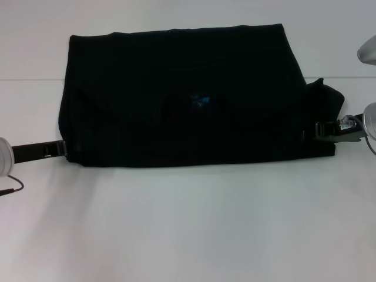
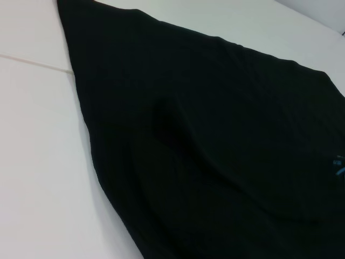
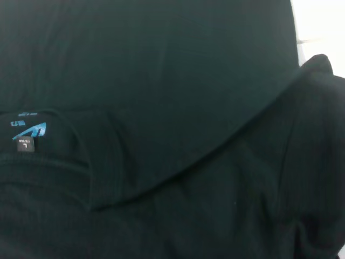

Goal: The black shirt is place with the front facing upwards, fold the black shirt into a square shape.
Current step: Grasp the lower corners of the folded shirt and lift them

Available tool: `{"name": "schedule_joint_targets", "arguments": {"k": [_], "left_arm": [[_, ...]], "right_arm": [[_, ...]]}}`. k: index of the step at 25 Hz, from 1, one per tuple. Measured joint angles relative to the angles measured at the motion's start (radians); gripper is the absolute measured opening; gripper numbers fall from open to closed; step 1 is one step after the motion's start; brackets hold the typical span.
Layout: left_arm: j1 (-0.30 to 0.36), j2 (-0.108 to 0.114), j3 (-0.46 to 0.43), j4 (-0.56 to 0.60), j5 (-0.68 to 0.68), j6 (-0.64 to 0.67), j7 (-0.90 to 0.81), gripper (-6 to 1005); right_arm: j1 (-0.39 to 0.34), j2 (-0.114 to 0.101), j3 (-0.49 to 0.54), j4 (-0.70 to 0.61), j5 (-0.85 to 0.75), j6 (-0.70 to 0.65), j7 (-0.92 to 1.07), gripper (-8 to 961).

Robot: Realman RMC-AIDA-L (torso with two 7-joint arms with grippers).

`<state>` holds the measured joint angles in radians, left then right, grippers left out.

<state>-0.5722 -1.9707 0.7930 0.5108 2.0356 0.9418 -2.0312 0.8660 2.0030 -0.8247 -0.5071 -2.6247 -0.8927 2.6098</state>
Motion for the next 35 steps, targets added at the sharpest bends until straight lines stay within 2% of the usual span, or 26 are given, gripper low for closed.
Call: {"name": "schedule_joint_targets", "arguments": {"k": [2, 12, 18, 25, 28, 31, 35], "left_arm": [[0.0, 0.0, 0.0, 0.0, 0.0, -0.001, 0.0, 57], [0.002, 0.002, -0.001, -0.002, -0.005, 0.005, -0.002, 57], [0.002, 0.019, -0.005, -0.006, -0.005, 0.061, -0.03, 57], [0.016, 0.056, -0.005, -0.004, 0.029, 0.174, -0.092, 57], [0.024, 0.074, -0.015, 0.006, 0.077, 0.253, -0.126, 57], [0.028, 0.091, -0.072, 0.014, 0.18, 0.373, -0.16, 56], [0.033, 0.102, -0.156, 0.024, 0.311, 0.537, -0.182, 56]], "right_arm": [[0.0, 0.0, 0.0, -0.002, 0.001, 0.0, 0.0, 482], [-0.002, 0.0, -0.001, -0.007, 0.005, 0.0, 0.0, 266], [-0.013, 0.0, 0.009, -0.04, 0.008, -0.06, -0.021, 61], [-0.076, -0.002, 0.012, -0.177, 0.01, -0.24, -0.056, 62], [-0.111, -0.009, 0.015, -0.234, 0.009, -0.353, -0.092, 62], [-0.15, -0.017, 0.024, -0.273, 0.01, -0.472, -0.134, 61], [-0.209, -0.025, 0.06, -0.294, 0.014, -0.618, -0.211, 63]]}}
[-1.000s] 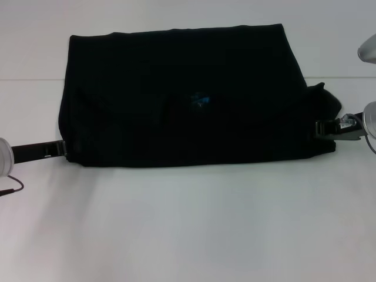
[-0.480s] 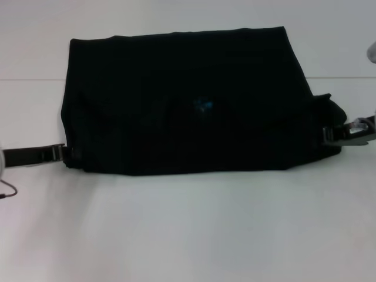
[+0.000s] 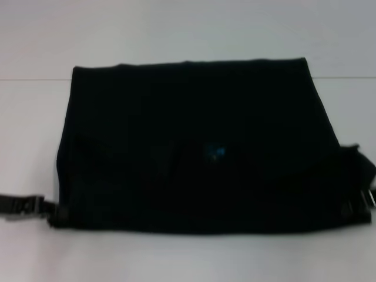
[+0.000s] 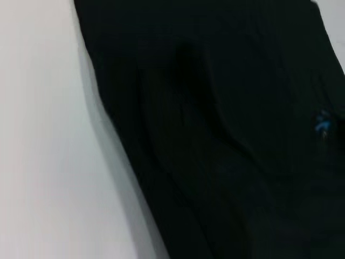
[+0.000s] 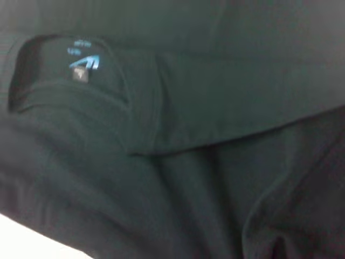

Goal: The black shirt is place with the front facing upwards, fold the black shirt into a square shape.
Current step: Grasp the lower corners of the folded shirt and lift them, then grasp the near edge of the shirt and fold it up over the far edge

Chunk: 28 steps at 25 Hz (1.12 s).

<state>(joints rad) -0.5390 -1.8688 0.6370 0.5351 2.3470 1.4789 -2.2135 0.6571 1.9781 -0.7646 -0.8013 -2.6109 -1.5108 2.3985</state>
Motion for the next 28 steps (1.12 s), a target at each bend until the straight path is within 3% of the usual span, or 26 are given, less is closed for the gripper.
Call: {"name": "schedule_joint_targets", "arguments": {"k": [8, 14, 18, 22, 23, 28], "left_arm": [[0.006, -0.003, -0.013, 0.034, 0.185, 0.281, 0.028, 56], [-0.009, -0.008, 0.039, 0.012, 0.218, 0.38, 0.045, 56], [-0.016, -0.011, 0.032, 0.006, 0.212, 0.377, 0.053, 56], [-0.036, -0.01, -0.044, 0.007, 0.21, 0.346, 0.048, 56], [-0.048, -0.005, -0.106, 0.008, 0.209, 0.328, 0.045, 56], [-0.081, 0.014, -0.327, 0.004, 0.2, 0.191, 0.003, 53]], "right_arm": [[-0.075, -0.009, 0.017, 0.007, -0.012, -0.202, -0.148, 69], [-0.09, 0.0, 0.014, 0.01, -0.021, -0.271, -0.213, 74], [-0.082, 0.002, 0.021, 0.028, -0.025, -0.268, -0.22, 77], [-0.052, -0.003, 0.076, 0.061, -0.011, -0.244, -0.22, 80], [-0.04, -0.007, 0.102, 0.073, 0.0, -0.241, -0.22, 80], [0.022, -0.053, 0.235, 0.179, 0.083, -0.164, -0.178, 84]]}}
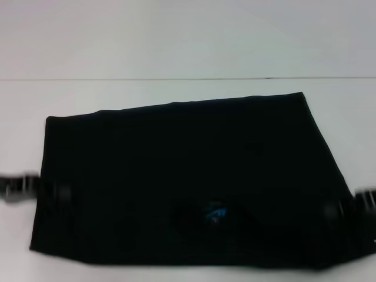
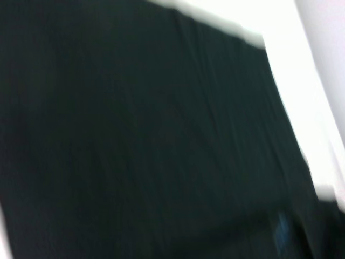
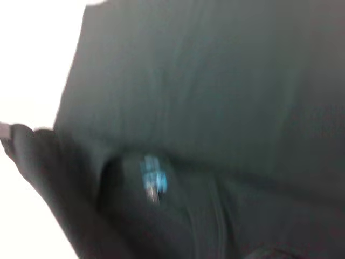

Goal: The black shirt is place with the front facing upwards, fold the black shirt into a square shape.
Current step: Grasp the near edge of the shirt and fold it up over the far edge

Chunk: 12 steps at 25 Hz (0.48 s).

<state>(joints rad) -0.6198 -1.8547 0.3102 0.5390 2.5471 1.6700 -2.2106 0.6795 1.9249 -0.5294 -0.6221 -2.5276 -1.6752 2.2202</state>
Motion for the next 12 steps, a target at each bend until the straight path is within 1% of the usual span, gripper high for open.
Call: {"name": "schedule_joint_targets", "arguments": {"k": [2, 3, 4, 6, 8, 10, 11, 12], "left_arm": [[-0.004, 0.0, -0.058, 0.0, -0.028, -0.082, -0.016, 55], [-0.004, 0.0, -0.058, 0.0, -0.028, -0.082, -0.016, 56], [-0.004, -0.005, -0.096, -0.008, -0.096, -0.183, -0.019, 57], [-0.002, -0.009, -0.102, -0.019, -0.137, -0.232, -0.014, 59], [-0.001, -0.02, -0.104, -0.044, -0.202, -0.303, 0.007, 61], [-0.001, -0.036, -0.104, -0.064, -0.261, -0.378, 0.037, 63], [-0.002, -0.045, -0.104, -0.07, -0.282, -0.408, 0.049, 64], [-0.004, -0.059, -0.105, -0.073, -0.31, -0.455, 0.066, 65]], "right_arm": [[0.018, -0.016, 0.034, 0.039, 0.046, 0.042, 0.021, 86], [0.023, -0.02, 0.048, 0.048, 0.077, 0.068, 0.03, 86], [0.027, -0.022, 0.057, 0.055, 0.113, 0.095, 0.037, 87], [0.033, -0.021, 0.067, 0.069, 0.183, 0.157, 0.044, 89], [0.039, -0.016, 0.068, 0.102, 0.257, 0.237, 0.041, 90], [0.044, -0.007, 0.065, 0.143, 0.324, 0.324, 0.026, 92], [0.047, 0.001, 0.063, 0.162, 0.359, 0.381, 0.012, 92], [0.051, 0.012, 0.062, 0.179, 0.387, 0.434, -0.004, 93]]}}
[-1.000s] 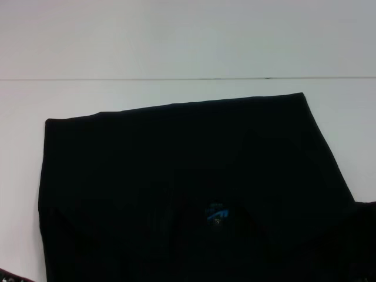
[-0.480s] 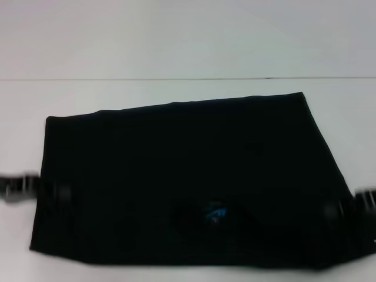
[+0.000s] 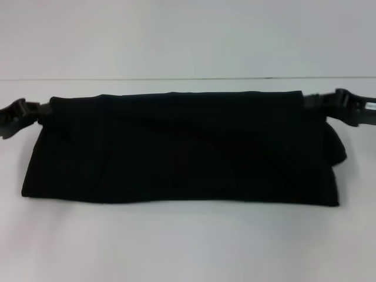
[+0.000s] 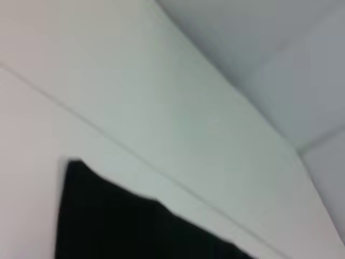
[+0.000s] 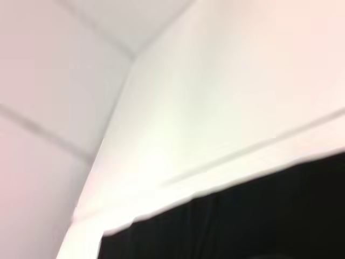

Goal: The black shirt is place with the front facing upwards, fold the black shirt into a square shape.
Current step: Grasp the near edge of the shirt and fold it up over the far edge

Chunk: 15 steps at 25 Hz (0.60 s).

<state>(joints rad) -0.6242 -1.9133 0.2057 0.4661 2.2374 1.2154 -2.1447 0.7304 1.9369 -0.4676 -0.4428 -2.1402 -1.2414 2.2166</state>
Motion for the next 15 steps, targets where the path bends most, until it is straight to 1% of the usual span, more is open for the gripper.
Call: {"name": "schedule_joint_targets", "arguments": {"k": [2, 4, 6, 7, 9, 11, 13, 15], "left_arm": [[-0.003, -0.021, 0.002, 0.0, -0.043, -0.062, 0.029, 67], [-0.007, -0.036, 0.003, 0.0, -0.084, -0.114, 0.055, 70], [-0.011, -0.052, 0.003, -0.002, -0.117, -0.167, 0.082, 72], [-0.014, -0.061, 0.003, -0.003, -0.138, -0.196, 0.102, 73], [-0.017, -0.075, 0.004, -0.003, -0.172, -0.235, 0.135, 75], [-0.021, -0.084, 0.005, -0.003, -0.195, -0.255, 0.159, 77], [-0.028, -0.092, 0.006, -0.004, -0.212, -0.273, 0.183, 79], [-0.036, -0.099, 0.006, -0.004, -0.229, -0.286, 0.208, 81]], "right_arm": [[0.007, 0.029, -0.001, 0.016, 0.037, 0.103, -0.035, 94], [0.012, 0.061, 0.002, 0.02, 0.063, 0.191, -0.071, 96], [0.015, 0.086, 0.001, 0.021, 0.091, 0.263, -0.109, 97], [0.016, 0.102, -0.001, 0.023, 0.115, 0.303, -0.138, 98], [0.019, 0.12, -0.002, 0.027, 0.156, 0.353, -0.183, 100], [0.022, 0.137, -0.002, 0.034, 0.21, 0.392, -0.237, 101], [0.031, 0.147, -0.002, 0.048, 0.263, 0.419, -0.293, 103], [0.043, 0.151, -0.002, 0.067, 0.301, 0.432, -0.338, 104]]}}
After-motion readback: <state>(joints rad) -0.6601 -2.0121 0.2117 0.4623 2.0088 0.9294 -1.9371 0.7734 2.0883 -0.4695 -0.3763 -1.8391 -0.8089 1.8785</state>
